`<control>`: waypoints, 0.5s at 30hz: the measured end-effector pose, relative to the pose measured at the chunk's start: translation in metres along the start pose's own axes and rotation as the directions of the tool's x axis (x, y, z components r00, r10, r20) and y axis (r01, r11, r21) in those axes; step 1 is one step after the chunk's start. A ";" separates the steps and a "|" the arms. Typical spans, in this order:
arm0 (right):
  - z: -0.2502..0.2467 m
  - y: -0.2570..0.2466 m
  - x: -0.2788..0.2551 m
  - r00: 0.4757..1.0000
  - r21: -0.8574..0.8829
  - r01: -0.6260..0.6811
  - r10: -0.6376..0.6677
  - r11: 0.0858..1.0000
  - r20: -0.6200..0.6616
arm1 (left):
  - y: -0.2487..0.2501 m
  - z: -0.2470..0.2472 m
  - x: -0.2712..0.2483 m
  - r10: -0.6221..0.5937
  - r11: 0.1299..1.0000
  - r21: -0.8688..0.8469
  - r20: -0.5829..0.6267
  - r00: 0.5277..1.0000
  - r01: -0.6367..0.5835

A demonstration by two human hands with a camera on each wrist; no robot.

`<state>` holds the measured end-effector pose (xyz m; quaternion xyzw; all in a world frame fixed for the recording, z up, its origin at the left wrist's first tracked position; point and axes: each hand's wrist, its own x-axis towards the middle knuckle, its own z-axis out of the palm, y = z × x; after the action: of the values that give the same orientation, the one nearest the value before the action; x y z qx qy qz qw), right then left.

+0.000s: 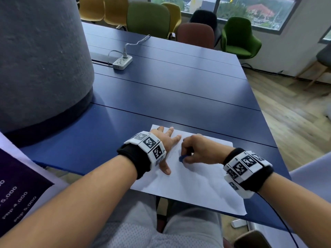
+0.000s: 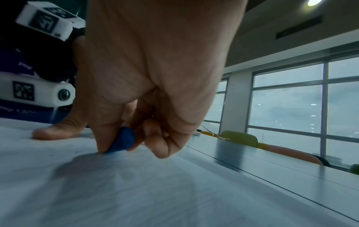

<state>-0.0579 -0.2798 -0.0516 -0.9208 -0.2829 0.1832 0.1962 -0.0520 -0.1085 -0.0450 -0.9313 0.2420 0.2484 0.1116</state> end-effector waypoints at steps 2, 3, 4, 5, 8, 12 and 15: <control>0.002 -0.002 -0.006 0.999 0.006 -0.005 0.004 1.000 0.051 | 0.000 0.000 0.001 -0.002 1.000 0.005 0.001 1.000 0.002; 0.003 -0.005 -0.011 0.990 0.005 -0.002 0.001 1.000 0.140 | 0.000 0.001 0.002 -0.003 1.000 0.005 0.002 1.000 0.003; 0.004 -0.009 -0.015 0.970 0.001 -0.001 0.001 1.000 0.242 | -0.001 0.001 0.002 -0.006 1.000 0.004 0.005 1.000 0.006; 0.004 -0.012 -0.018 0.949 -0.004 0.001 0.000 1.000 0.315 | -0.001 0.001 0.002 -0.008 1.000 0.003 0.006 1.000 0.008; -0.001 -0.010 -0.011 0.974 -0.002 -0.017 0.017 1.000 0.226 | -0.001 0.001 0.002 -0.004 1.000 0.006 0.010 1.000 0.004; 0.003 -0.008 -0.012 0.983 0.023 -0.008 0.004 1.000 0.183 | -0.001 0.002 0.003 -0.009 1.000 0.004 0.006 1.000 0.009; 0.006 -0.017 -0.014 0.953 -0.005 0.012 -0.010 1.000 0.302 | -0.001 0.002 0.004 -0.014 1.000 -0.002 0.014 1.000 0.014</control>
<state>-0.0793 -0.2737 -0.0461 -0.8812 -0.3151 0.3197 0.1486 -0.0491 -0.1081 -0.0484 -0.9314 0.2344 0.2541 0.1141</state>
